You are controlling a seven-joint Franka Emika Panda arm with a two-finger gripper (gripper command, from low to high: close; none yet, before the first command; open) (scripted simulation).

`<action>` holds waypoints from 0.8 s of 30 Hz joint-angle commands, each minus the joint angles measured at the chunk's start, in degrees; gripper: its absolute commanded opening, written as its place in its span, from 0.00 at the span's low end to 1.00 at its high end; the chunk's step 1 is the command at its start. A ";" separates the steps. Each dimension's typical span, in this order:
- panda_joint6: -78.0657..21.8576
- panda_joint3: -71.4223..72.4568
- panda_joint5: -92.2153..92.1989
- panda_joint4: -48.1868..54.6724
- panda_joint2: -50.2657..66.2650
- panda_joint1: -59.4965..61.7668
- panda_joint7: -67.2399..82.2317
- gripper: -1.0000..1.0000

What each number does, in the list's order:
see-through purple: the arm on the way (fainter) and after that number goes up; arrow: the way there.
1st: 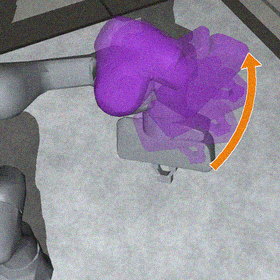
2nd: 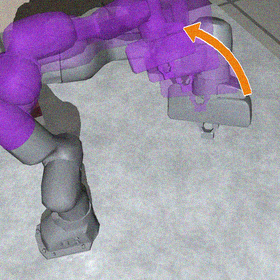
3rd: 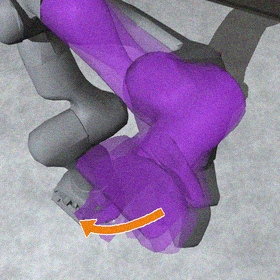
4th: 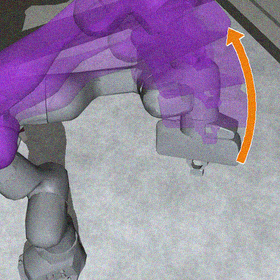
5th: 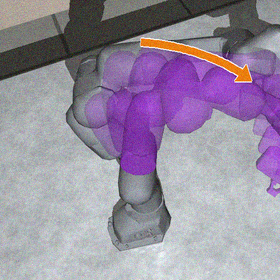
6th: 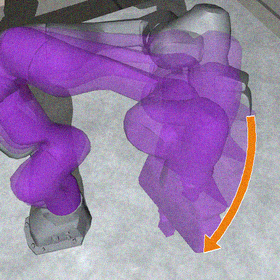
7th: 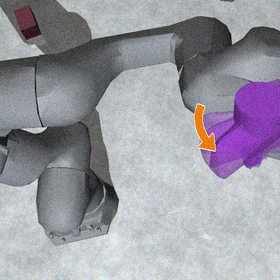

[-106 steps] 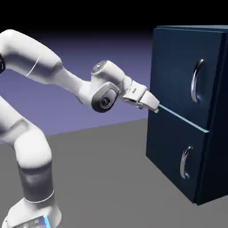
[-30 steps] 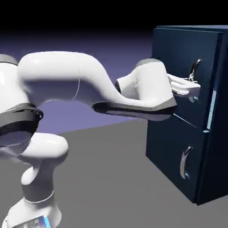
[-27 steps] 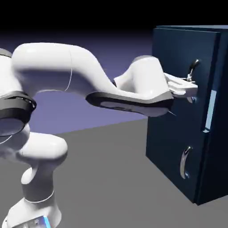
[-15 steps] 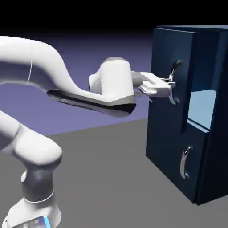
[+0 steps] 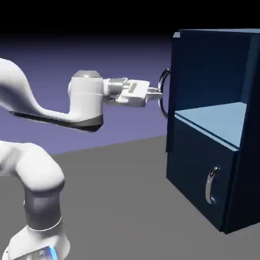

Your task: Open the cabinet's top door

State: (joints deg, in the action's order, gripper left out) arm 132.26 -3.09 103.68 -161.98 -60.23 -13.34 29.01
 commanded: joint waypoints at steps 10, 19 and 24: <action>-20.14 20.17 -24.19 0.42 -0.72 -2.38 3.76 0.00; -40.25 38.85 -41.36 10.65 8.56 0.75 2.17 0.00; -51.49 49.23 -47.92 19.64 15.72 6.73 0.26 0.00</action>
State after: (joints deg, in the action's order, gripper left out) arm 80.71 46.13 55.74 -142.33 -44.53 -6.62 29.26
